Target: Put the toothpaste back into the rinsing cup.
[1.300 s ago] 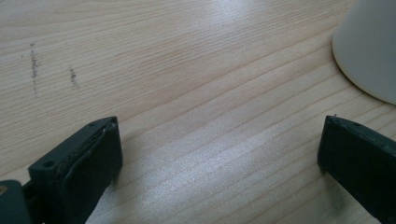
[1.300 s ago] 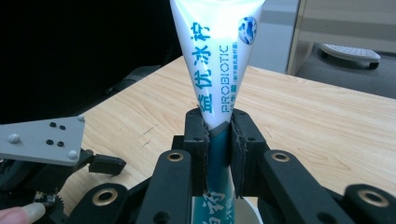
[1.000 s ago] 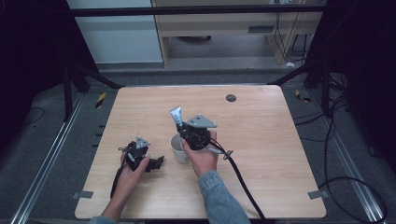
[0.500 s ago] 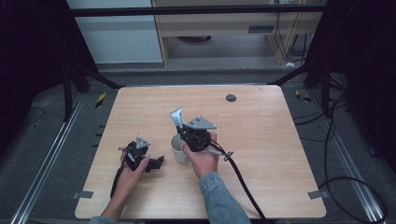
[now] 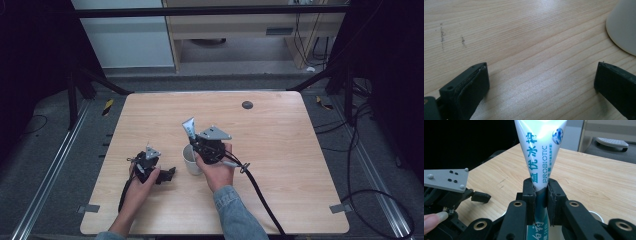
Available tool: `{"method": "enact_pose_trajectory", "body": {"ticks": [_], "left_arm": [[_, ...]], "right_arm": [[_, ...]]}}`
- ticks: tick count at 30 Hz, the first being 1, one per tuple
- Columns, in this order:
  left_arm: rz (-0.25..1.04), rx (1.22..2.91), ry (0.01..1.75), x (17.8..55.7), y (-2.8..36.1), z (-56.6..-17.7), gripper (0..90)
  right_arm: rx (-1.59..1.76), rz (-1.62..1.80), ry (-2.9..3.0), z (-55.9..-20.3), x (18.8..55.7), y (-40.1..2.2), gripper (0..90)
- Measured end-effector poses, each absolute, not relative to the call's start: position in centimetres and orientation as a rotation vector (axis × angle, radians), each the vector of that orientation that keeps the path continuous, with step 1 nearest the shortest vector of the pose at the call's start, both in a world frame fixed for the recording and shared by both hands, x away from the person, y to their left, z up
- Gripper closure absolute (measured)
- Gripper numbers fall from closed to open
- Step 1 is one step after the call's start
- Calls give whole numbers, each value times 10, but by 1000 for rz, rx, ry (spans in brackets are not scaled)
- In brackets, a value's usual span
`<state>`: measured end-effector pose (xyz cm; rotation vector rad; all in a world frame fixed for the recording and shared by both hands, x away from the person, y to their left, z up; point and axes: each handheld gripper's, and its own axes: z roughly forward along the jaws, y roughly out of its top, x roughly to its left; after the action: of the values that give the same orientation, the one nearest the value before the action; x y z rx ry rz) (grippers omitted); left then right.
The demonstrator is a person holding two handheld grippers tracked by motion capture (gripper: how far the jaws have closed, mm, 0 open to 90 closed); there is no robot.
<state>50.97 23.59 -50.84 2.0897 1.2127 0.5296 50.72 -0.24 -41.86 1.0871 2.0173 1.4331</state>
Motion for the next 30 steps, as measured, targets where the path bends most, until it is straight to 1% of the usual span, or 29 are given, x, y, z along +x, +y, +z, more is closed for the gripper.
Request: {"method": "enact_pose_trajectory", "body": {"ticks": [12,30], "left_arm": [[530,2090,1213,510,236,-508,0],[530,2090,1213,510,236,-508,0]], "right_arm": [[1110,1427,2025,-426,506,-5,785],[1150,1459,2027,-426,509,-14,775]]}}
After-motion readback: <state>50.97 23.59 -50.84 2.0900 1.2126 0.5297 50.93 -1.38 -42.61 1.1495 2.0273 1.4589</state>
